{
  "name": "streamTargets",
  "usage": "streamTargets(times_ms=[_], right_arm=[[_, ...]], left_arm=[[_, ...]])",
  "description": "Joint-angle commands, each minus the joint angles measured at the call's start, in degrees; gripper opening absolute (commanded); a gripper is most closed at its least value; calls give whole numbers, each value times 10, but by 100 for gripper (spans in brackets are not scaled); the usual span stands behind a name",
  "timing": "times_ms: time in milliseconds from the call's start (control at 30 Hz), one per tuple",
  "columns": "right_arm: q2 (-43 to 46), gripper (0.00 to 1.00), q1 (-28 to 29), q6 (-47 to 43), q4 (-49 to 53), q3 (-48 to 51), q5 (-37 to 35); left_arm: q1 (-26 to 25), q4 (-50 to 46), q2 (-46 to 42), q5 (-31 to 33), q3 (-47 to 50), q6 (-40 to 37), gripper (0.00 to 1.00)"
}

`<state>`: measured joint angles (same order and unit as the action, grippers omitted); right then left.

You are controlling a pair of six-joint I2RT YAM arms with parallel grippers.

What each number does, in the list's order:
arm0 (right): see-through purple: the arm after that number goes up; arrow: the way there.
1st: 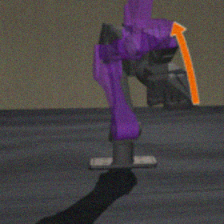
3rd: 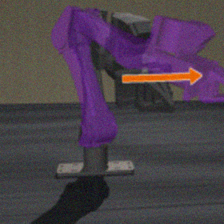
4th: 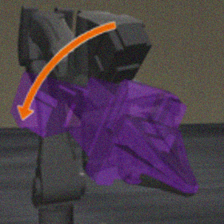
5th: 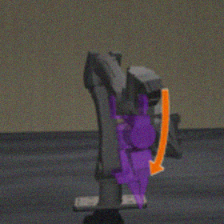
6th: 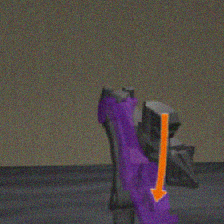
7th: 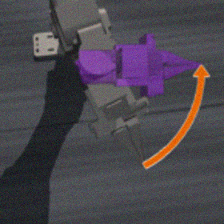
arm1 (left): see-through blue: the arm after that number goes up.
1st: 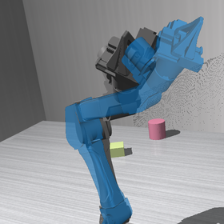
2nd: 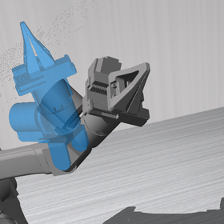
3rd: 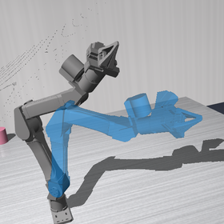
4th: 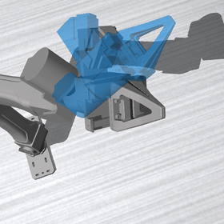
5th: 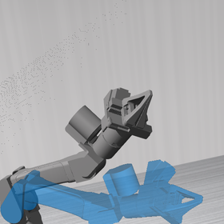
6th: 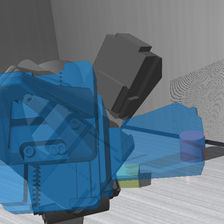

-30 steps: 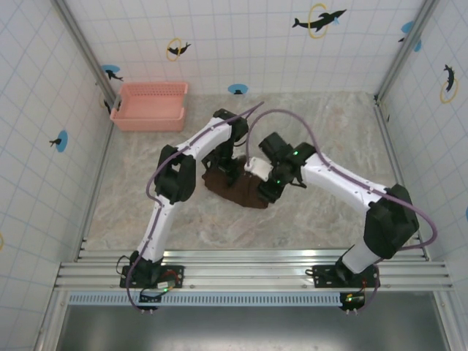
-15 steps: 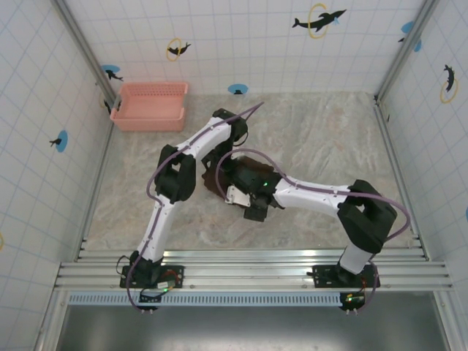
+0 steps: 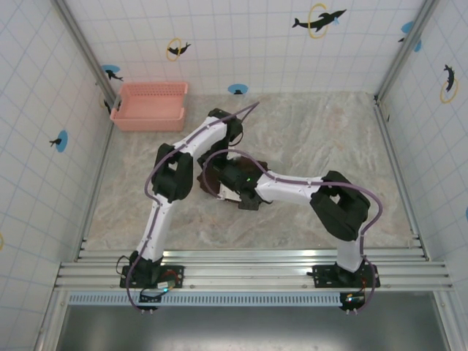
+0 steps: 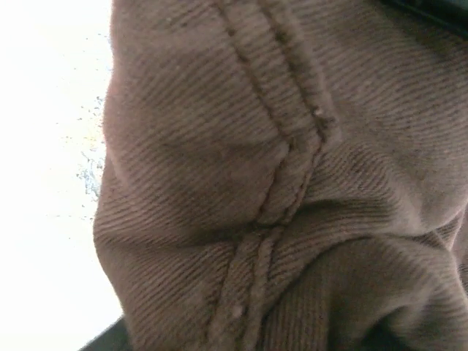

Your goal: Roll up the long pants

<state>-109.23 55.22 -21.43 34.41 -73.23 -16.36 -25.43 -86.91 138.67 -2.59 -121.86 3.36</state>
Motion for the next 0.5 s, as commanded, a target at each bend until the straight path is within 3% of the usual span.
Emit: streamTargets(times_ms=[0,200,467], right_arm=[[-27,21,-13,-17,40,-13,153],[-26,17,-93,11,147,-90,449],[-38,14,-211,120,124,-106,701]], left_arm=[[-1,35,30,11,32,-23,98],[31,37,-27,-6,22,-17,97],[79,34,-128,1,-19,21,97]])
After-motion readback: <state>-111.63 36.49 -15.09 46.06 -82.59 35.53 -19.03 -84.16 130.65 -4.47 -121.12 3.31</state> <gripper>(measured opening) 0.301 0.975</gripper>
